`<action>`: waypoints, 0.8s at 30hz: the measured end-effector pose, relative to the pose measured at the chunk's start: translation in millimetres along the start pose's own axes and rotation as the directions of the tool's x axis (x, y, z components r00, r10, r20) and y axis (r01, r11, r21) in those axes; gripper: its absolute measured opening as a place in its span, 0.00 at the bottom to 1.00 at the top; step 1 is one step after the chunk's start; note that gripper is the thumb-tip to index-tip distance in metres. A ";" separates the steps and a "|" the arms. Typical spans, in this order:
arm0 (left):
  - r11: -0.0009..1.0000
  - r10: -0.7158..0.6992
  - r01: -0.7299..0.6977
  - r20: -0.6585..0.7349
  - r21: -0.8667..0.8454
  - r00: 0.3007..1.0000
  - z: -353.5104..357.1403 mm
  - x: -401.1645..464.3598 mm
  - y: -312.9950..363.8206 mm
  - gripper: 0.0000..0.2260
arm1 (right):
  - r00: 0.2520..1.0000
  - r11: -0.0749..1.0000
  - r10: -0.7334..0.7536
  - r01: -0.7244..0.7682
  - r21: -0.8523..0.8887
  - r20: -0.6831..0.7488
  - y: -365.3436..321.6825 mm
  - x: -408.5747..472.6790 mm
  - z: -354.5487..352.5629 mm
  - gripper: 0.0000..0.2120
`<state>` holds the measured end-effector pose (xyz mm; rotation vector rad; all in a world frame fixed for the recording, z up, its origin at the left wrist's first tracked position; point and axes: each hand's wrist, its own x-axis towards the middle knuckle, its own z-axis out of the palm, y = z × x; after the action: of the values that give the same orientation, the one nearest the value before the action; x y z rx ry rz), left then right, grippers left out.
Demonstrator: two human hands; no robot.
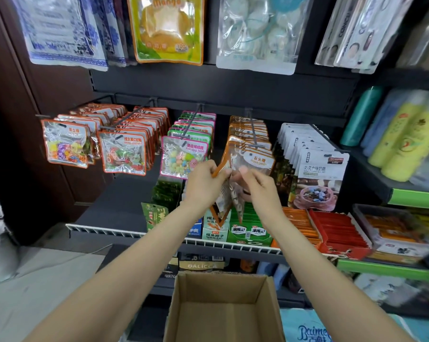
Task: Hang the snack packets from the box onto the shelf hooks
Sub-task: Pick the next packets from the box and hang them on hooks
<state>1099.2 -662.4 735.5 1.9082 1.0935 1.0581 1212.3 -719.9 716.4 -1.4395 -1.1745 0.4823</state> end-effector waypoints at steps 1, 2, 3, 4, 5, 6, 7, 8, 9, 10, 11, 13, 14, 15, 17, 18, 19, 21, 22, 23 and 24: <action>1.000 -0.009 0.009 -0.001 -0.018 1.000 -0.8 -0.9 0.5 0.18 | 1.000 1.000 -0.006 0.006 -0.003 0.005 -0.4 -0.9 0.3 0.09; 1.000 -0.008 0.008 0.003 -0.028 1.000 -1.4 -1.5 1.0 0.17 | 1.000 1.000 -0.013 0.013 -0.002 0.008 -0.2 -1.5 0.2 0.05; 0.999 -0.004 0.005 0.011 -0.035 1.000 -1.7 -2.2 0.7 0.16 | 1.000 1.000 -0.015 0.015 0.012 0.012 -0.1 -2.8 -0.1 0.04; 0.999 -0.003 0.004 0.024 -0.046 1.000 -2.2 -2.8 0.2 0.16 | 1.000 1.000 -0.016 0.015 0.015 0.011 1.4 -3.1 -0.4 0.07; 0.998 -0.005 0.007 0.036 -0.068 0.999 -2.1 -3.2 -0.2 0.15 | 1.000 1.000 -0.014 0.014 0.007 0.008 2.4 -3.0 -1.7 0.11; 0.995 -0.008 0.012 0.045 -0.098 0.999 -3.4 -4.2 -1.3 0.15 | 1.000 1.000 0.003 -0.003 -0.011 0.008 3.6 -3.2 -2.0 0.15; 0.992 -0.010 0.017 0.053 -0.125 0.999 -4.7 -4.4 -1.6 0.16 | 1.000 1.000 0.025 -0.025 -0.018 0.016 5.0 -2.7 -2.8 0.19; 0.989 -0.006 0.015 0.063 -0.148 0.998 -6.7 -4.4 -0.7 0.16 | 0.998 0.999 0.052 -0.051 -0.004 0.029 5.9 -2.1 -3.9 0.22; 0.986 0.005 0.008 0.079 -0.167 0.997 -8.5 -4.5 0.7 0.17 | 0.995 0.996 0.088 -0.089 0.029 0.041 5.9 -1.9 -5.6 0.24; 0.983 0.016 0.003 0.104 -0.184 0.994 -10.3 -5.1 3.1 0.17 | 0.992 0.991 0.120 -0.122 0.050 0.042 7.4 -1.2 -7.9 0.26; 0.979 0.023 0.005 0.132 -0.205 0.991 -11.3 -5.7 5.3 0.17 | 0.990 0.988 0.142 -0.143 0.053 0.026 9.8 -0.5 -10.5 0.27; 0.972 0.019 0.023 0.171 -0.235 0.985 -11.3 -4.6 6.3 0.16 | 0.986 0.986 0.162 -0.160 0.053 -0.037 11.6 1.3 -16.3 0.24; 0.969 0.005 0.039 0.176 -0.242 0.984 -11.2 -3.7 5.8 0.16 | 0.983 0.984 0.169 -0.163 0.076 -0.075 11.9 3.0 -19.2 0.21; 0.968 -0.007 0.049 0.168 -0.247 0.986 -11.5 -2.5 4.5 0.16 | 0.976 0.978 0.188 -0.176 0.109 -0.111 12.0 4.9 -22.4 0.17; 0.977 -0.017 0.038 0.101 -0.210 0.995 -14.2 1.3 1.4 0.16 | 0.958 0.964 0.238 -0.211 0.164 -0.163 13.8 10.4 -29.3 0.11; 0.988 -0.007 0.013 0.042 -0.154 0.999 -17.5 2.8 0.5 0.17 | 0.949 0.957 0.259 -0.226 0.184 -0.179 15.3 13.7 -32.3 0.08; 0.997 0.015 -0.017 -0.023 -0.076 1.000 -21.1 4.6 -1.1 0.19 | 0.943 0.951 0.271 -0.232 0.202 -0.194 16.4 16.9 -34.6 0.06; 0.996 0.073 -0.065 -0.136 0.060 0.988 -29.1 6.7 -2.7 0.20 | 0.935 0.954 0.262 -0.212 0.213 -0.240 20.0 24.6 -36.6 0.03; 0.993 0.092 -0.077 -0.175 0.091 0.980 -32.5 7.9 -4.1 0.20 | 0.931 0.957 0.251 -0.198 0.213 -0.263 20.6 28.4 -36.9 0.03; 0.991 0.103 -0.082 -0.204 0.108 0.974 -35.1 9.4 -5.4 0.20 | 0.926 0.958 0.249 -0.192 0.213 -0.284 21.7 32.4 -36.4 0.02; 0.990 0.106 -0.081 -0.221 0.119 0.969 -36.8 11.1 -6.7 0.19 | 0.921 0.959 0.248 -0.189 0.212 -0.299 21.2 36.3 -35.5 0.02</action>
<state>1067.8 -643.7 749.2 1.9765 1.2189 1.3201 1264.8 -703.3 717.9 -1.4348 -0.6931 0.4721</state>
